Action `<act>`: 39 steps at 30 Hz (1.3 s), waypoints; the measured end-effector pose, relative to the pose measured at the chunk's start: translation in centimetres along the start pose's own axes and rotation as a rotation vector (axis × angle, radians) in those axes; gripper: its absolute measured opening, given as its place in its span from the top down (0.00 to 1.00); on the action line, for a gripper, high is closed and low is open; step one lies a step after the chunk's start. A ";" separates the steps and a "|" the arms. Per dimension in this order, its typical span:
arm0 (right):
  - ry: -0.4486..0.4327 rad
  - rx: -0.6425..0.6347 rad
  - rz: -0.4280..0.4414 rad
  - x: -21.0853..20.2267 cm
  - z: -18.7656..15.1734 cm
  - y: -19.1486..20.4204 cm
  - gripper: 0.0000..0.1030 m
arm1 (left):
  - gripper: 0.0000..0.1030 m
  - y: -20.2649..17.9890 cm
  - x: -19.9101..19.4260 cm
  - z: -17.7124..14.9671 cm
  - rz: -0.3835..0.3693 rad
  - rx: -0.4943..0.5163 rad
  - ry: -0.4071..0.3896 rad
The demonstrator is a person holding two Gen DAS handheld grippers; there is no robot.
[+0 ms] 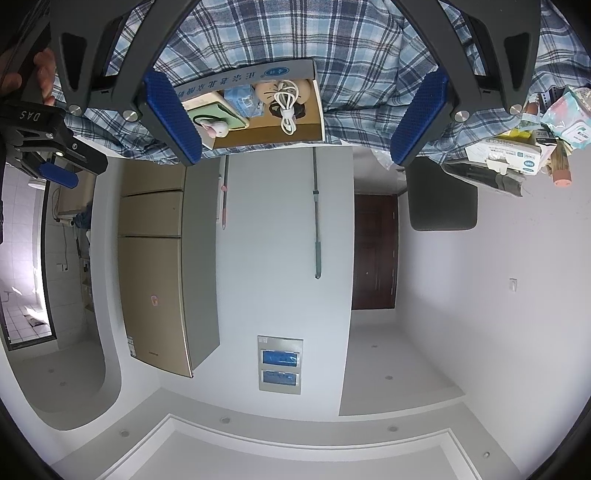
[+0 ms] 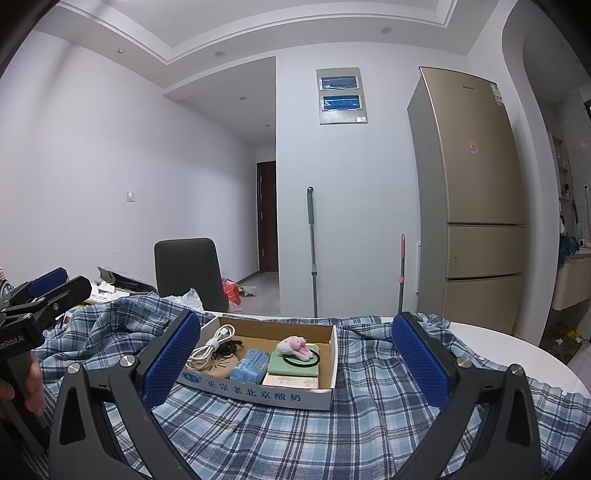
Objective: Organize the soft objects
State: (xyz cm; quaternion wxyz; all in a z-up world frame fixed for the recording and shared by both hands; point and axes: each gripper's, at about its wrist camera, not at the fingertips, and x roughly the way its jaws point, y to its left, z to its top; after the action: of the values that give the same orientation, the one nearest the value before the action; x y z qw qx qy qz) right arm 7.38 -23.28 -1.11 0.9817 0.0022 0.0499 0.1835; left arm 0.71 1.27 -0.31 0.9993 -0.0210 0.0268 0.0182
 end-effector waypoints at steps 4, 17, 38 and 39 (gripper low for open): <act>0.000 -0.003 -0.001 -0.2 0.0 -0.1 0.00 | 0.00 0.1 0.0 0.0 0.001 0.001 0.000; 0.000 -0.006 0.000 -0.4 0.1 -0.2 0.00 | 0.00 0.2 0.3 0.0 0.002 0.006 0.004; -0.008 -0.010 0.000 -0.7 0.4 -0.3 0.00 | 0.00 0.2 0.3 -0.1 -0.001 0.003 0.006; -0.008 -0.010 0.000 -0.7 0.4 -0.3 0.00 | 0.00 0.2 0.3 -0.1 -0.001 0.003 0.006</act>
State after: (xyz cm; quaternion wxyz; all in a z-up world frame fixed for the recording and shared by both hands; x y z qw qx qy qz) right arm 6.86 -23.82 -0.66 0.9820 -0.0018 0.0450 0.1835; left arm 1.04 1.46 -0.42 0.9992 -0.0198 0.0297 0.0177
